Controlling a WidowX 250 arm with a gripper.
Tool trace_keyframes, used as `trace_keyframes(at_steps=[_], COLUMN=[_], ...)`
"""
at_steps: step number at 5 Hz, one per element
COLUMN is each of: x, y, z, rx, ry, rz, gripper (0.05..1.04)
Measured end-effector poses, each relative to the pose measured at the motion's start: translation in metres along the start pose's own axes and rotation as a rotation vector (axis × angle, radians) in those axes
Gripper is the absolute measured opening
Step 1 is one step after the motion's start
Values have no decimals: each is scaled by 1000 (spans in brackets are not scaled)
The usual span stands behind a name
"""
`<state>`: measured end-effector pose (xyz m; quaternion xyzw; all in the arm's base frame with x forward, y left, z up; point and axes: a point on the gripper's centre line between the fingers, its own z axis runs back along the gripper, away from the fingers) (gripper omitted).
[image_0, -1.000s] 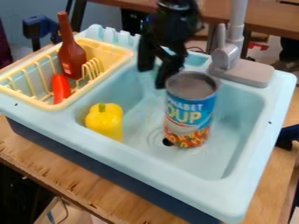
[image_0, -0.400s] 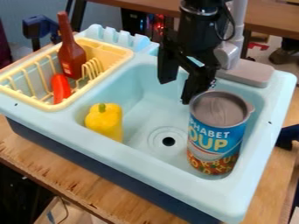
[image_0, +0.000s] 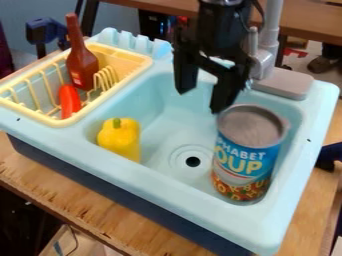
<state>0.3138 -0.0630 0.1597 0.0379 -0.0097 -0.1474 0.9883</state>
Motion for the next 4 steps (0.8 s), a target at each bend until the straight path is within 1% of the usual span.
trace_keyframes(at_steps=[1, 2, 3, 4], x=[-9, -29, -52, -77], y=[21, 35, 36, 34], z=[16, 23, 52, 73], rx=[44, 25, -17, -103], ry=[77, 189, 182, 231], rz=[49, 50, -2, -4], gripper=[1000, 1000, 1000, 1000])
